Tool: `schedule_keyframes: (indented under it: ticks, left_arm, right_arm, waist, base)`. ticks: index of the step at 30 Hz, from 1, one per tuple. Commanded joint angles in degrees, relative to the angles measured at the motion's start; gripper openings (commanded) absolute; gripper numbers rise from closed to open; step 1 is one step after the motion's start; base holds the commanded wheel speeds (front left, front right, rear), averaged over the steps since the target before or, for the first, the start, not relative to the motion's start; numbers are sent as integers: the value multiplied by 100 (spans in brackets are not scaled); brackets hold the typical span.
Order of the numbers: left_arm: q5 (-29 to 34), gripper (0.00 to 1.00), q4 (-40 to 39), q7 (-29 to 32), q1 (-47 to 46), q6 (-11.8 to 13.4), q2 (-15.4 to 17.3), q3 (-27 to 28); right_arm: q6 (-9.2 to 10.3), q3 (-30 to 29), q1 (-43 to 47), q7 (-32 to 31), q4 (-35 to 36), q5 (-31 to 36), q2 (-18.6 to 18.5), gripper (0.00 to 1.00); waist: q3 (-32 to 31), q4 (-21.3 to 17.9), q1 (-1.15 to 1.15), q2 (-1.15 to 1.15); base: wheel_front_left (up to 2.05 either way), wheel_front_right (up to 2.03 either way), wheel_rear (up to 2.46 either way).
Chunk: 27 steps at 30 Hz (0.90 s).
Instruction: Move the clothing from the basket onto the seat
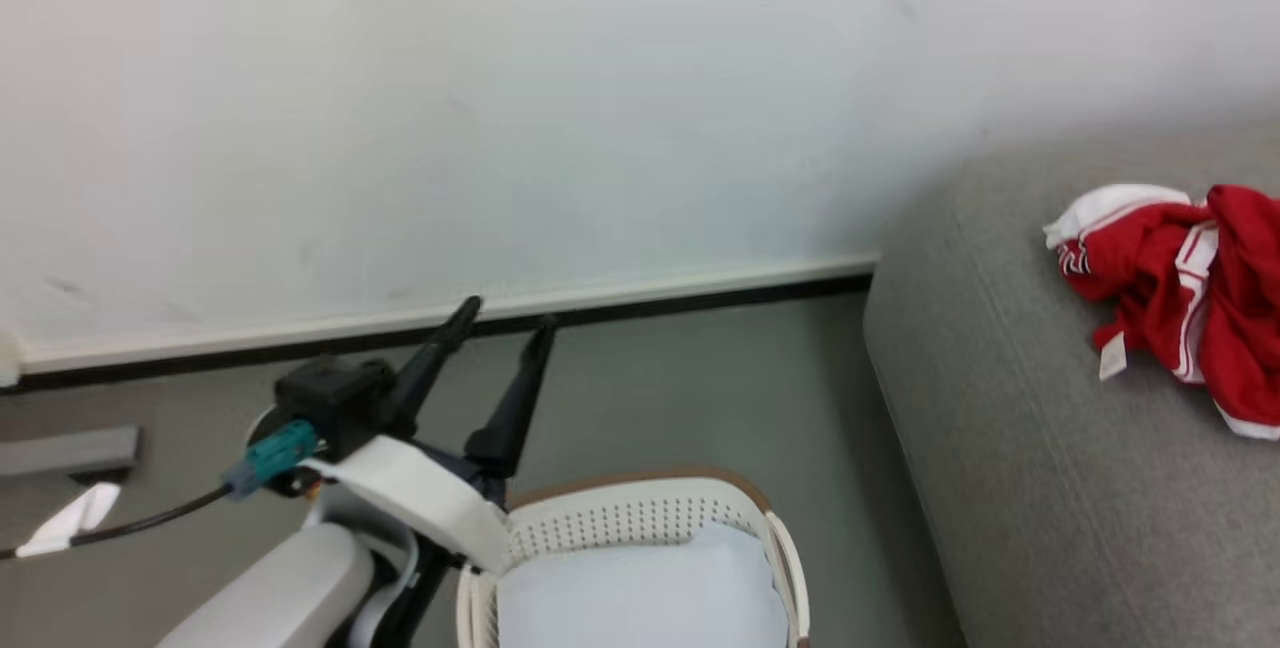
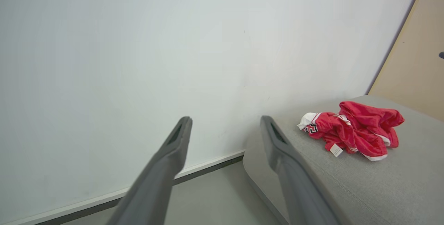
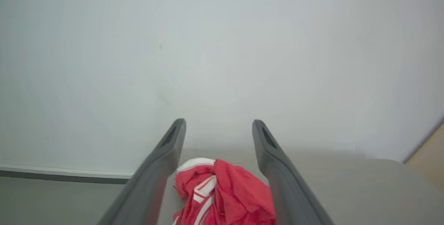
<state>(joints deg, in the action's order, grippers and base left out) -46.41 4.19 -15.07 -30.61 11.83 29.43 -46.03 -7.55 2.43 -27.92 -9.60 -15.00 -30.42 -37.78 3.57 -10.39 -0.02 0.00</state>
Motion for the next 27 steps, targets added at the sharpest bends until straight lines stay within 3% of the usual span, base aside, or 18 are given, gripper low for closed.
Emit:
schedule_keyframes:
  ticks: [1,10,17,27]
  left_arm:
    - [67,100,-10,-11,151,42,30,83]
    - [240,100,-229,-11,1183,279,122,1511]
    - [613,100,-162,-8,1982,280,-312,2446]
    - [1510,100,84,-9,3053,-266,-1270,3589]
  right_arm:
    - [13,16,100,61,69,20,70,100]
    - [13,377,583,1013,624,-94,1237,100]
    - [13,765,1197,1698,418,59,1842,100]
    - [13,955,2082,2458,0,259,2471,100]
  waist:
    - [-304,243,2,0]
    - [-495,611,2,0]
    - [-608,817,2,0]
    - [-680,948,2,0]
  base:
    - [0,0,0]
    - [0,0,0]
    - [0,0,0]
    - [0,0,0]
